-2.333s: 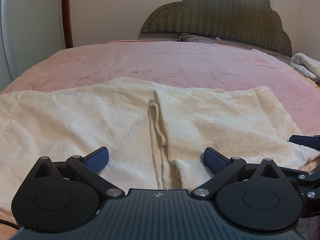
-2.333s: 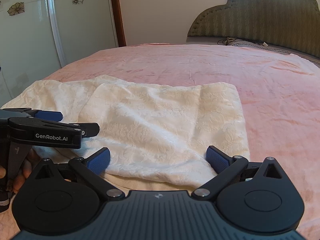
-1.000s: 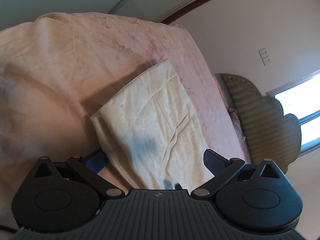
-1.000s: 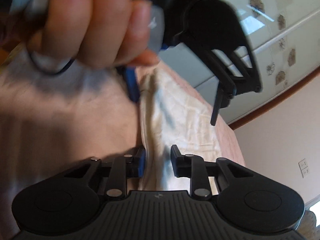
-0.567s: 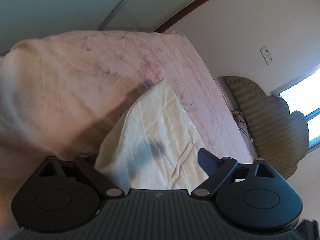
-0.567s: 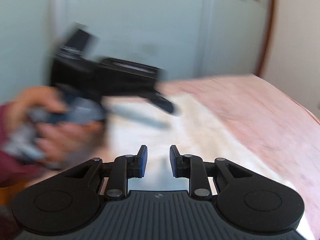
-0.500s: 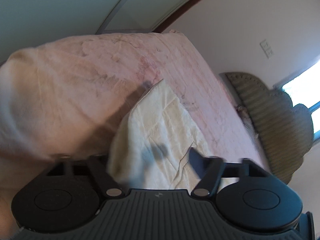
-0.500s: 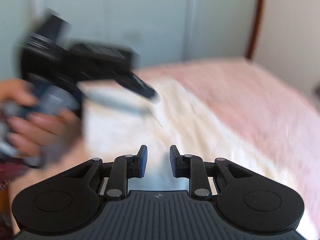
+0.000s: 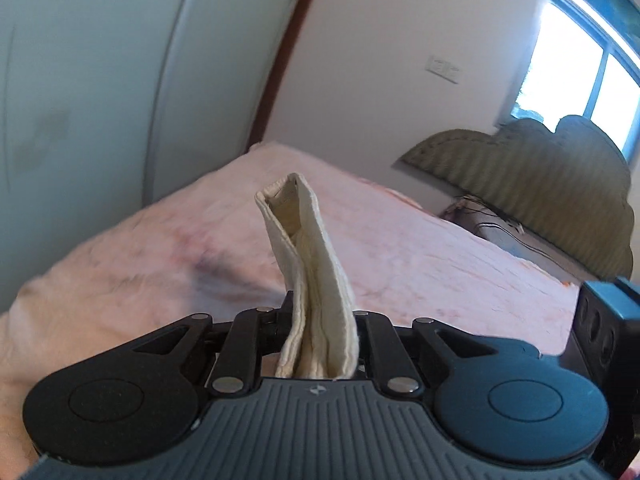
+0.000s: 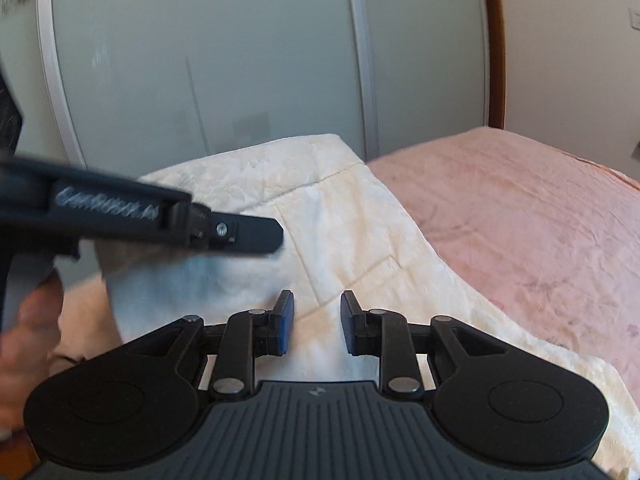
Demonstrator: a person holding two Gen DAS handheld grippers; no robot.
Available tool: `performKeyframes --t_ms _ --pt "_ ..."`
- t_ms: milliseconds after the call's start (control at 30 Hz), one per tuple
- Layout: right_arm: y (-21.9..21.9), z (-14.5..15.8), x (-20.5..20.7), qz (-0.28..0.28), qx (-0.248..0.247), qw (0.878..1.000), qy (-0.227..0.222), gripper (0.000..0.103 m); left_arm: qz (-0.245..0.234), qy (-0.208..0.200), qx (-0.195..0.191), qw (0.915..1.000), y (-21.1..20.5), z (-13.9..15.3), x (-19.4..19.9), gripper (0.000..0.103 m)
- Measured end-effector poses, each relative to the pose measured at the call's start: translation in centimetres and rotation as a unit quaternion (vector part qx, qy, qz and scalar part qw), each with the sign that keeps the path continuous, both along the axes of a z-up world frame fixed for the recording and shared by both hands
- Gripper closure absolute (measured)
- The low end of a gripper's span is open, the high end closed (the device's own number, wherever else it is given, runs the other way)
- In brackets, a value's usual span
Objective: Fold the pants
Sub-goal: 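Grasp the pants edge with the left gripper and lift it up, then fold the lifted edge over the pants with the left gripper and release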
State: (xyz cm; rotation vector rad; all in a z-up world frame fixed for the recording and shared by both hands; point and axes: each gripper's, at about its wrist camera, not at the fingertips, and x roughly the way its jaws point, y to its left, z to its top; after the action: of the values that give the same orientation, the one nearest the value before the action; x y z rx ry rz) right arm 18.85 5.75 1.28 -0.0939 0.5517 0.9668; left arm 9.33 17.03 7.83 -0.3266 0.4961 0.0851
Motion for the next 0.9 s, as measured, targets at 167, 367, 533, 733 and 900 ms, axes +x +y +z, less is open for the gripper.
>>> performKeyframes --t_ms 167,367,533,733,900 --pt "-5.6 2.3 -1.7 -0.022 0.032 0.998 -0.051 0.078 -0.053 -0.032 0.035 0.9974 -6.4 1.8 -0.6 0.088" --pt "-13.3 2.8 -3.1 -0.072 0.047 0.993 -0.077 0.078 -0.131 -0.045 0.051 0.9891 -14.0 2.1 0.1 0.083" --pt "-19.6 2.1 -4.6 -0.108 0.035 0.990 -0.085 0.078 -0.189 -0.033 0.059 0.9796 -20.2 0.9 0.3 0.081" --pt "-25.5 0.6 -6.6 -0.147 -0.005 0.985 -0.090 0.078 -0.243 -0.024 0.081 0.9664 -27.0 -1.9 0.5 0.078" --pt "-29.3 -0.6 -7.0 -0.179 -0.014 0.981 -0.078 0.078 -0.277 -0.021 0.103 0.9550 -31.8 -4.1 1.0 0.078"
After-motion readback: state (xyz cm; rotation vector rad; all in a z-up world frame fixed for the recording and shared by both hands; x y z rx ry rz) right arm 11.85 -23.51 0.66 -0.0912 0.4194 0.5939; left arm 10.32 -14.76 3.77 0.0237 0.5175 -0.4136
